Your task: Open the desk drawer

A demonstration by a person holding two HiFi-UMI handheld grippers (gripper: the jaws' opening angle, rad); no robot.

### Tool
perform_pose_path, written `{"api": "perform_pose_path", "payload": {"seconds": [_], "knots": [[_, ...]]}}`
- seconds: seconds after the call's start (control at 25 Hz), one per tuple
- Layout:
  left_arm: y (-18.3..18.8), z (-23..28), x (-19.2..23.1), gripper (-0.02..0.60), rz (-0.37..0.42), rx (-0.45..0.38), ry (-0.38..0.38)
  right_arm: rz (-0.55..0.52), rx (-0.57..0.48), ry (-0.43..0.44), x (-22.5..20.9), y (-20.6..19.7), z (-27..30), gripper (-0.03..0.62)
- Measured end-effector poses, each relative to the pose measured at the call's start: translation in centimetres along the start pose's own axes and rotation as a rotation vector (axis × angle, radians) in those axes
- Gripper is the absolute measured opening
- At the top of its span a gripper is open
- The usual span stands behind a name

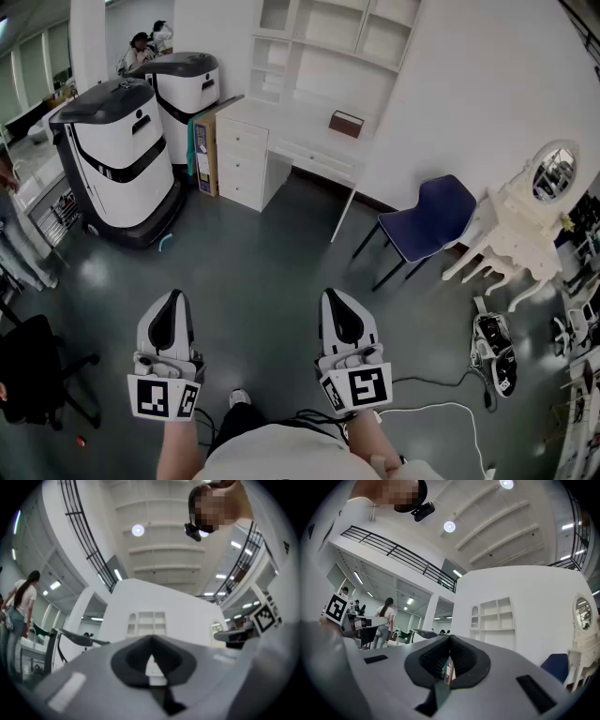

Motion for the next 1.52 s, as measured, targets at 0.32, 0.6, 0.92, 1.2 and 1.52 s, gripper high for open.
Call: {"api": "perform_pose_path", "payload": {"seconds": [0.32,0.6,0.92,1.2,1.52], "knots": [[-1.0,2.0,0.6,0.005,0.005,-0.005,-0.021,-0.009,0.009,-0.02,-0.6,-0.5,1.2,0.002],[-1.9,4.2,2.6,0.005,0.002,-0.005,-0.047,0.006,-0.032,-0.023,-0.1,-0.5,3.8,0.002],[-2.5,5.0,7.4,0.005,0.01,-0.01,-0.073,0.032,-0.037,-0.032,3.0,-1.3,8.0,0.002],[-2.7,6.2,10.4,0.005,0.005,-0.014,-0.094,0.009,-0.027,-0.042,4.9,-1.5,10.3,0.002],[-4.9,8.8,12.4,0.005,-0.008,0.001,-0.11,-0.003,-0.001,-0.046,4.4,-3.2,14.3,0.002]]}}
Point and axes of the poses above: the fingertips, and each gripper's own axes: z forward along the fingers, x to its left, y out of its top, the point moved 3 cm from there along -z, backward along the fingers, and after that the axes turned 11 degrees about -y, right-handed, at the moved point
